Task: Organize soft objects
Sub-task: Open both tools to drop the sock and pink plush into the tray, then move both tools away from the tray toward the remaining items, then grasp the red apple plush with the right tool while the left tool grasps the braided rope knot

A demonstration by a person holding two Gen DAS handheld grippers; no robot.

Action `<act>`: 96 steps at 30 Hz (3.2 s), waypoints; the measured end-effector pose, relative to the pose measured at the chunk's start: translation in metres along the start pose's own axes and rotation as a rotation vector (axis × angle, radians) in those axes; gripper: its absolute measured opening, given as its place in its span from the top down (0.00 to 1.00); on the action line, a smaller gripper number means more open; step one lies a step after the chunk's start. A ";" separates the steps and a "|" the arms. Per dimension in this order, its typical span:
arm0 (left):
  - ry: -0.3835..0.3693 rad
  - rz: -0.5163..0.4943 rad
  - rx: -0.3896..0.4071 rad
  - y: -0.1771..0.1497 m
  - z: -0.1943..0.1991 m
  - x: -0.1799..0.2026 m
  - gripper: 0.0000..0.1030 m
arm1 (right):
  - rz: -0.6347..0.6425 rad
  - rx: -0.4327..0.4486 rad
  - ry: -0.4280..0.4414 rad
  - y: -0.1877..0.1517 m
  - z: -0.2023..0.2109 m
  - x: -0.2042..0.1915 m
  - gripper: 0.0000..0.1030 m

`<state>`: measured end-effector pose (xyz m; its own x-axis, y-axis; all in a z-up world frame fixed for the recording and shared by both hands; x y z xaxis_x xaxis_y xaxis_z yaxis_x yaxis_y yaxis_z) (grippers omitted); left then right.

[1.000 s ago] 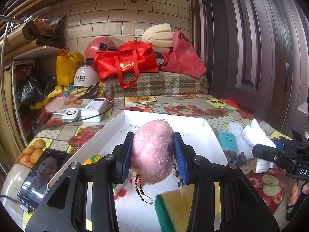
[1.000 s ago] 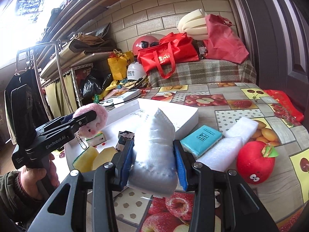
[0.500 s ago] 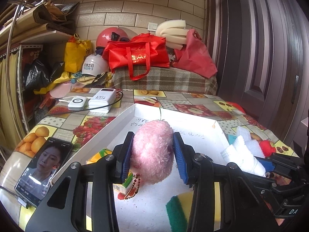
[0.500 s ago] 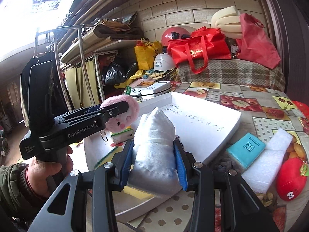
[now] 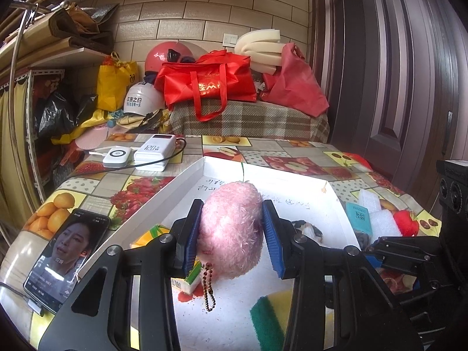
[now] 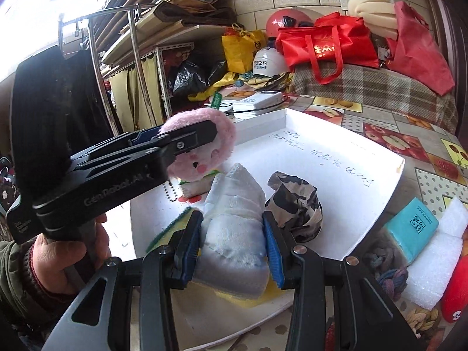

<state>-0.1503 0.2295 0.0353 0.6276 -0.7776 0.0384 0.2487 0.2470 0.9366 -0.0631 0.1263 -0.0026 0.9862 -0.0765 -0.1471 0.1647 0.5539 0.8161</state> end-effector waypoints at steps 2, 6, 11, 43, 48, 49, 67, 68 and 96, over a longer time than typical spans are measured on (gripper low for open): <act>0.000 0.001 0.000 0.000 0.000 0.000 0.61 | 0.015 0.011 -0.059 0.006 -0.005 0.006 0.61; 0.000 0.000 -0.002 -0.001 0.000 0.000 0.61 | -0.038 0.028 -0.144 0.020 -0.015 0.032 0.61; 0.004 -0.005 -0.012 -0.001 -0.002 0.000 0.61 | -0.147 0.081 -0.143 0.027 -0.010 0.049 0.61; 0.105 0.066 0.014 0.004 -0.007 -0.021 0.00 | -0.193 0.192 -0.206 0.028 0.009 0.049 0.00; 0.101 0.066 0.019 0.005 -0.006 -0.019 0.00 | -0.190 0.200 -0.209 0.029 0.011 0.049 0.00; 0.098 0.066 0.021 0.006 -0.006 -0.019 0.00 | -0.188 0.203 -0.211 0.030 0.011 0.049 0.00; 0.080 0.058 0.073 0.009 0.003 -0.012 0.00 | -0.102 0.315 -0.231 0.020 0.043 0.030 0.00; 0.081 0.060 0.081 0.009 0.006 -0.012 0.00 | -0.094 0.344 -0.238 0.017 0.051 0.028 0.00; -0.239 -0.217 0.040 -0.007 0.033 0.111 0.00 | -0.390 0.131 -0.498 -0.065 0.163 0.175 0.00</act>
<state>-0.1064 0.1220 0.0444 0.3709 -0.9246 -0.0871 0.3257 0.0416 0.9446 0.1020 -0.0580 0.0100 0.7387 -0.6451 -0.1953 0.4827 0.3041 0.8213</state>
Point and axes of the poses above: each gripper's, at about its wrist camera, not at the fingertips, and z roughly against the way its jaws point, x to its right, y to its top, the point moved 5 cm from there along -z, roughly the way its jaws point, and after that the axes turned 6 degrees about -z, right-handed, at the moved point
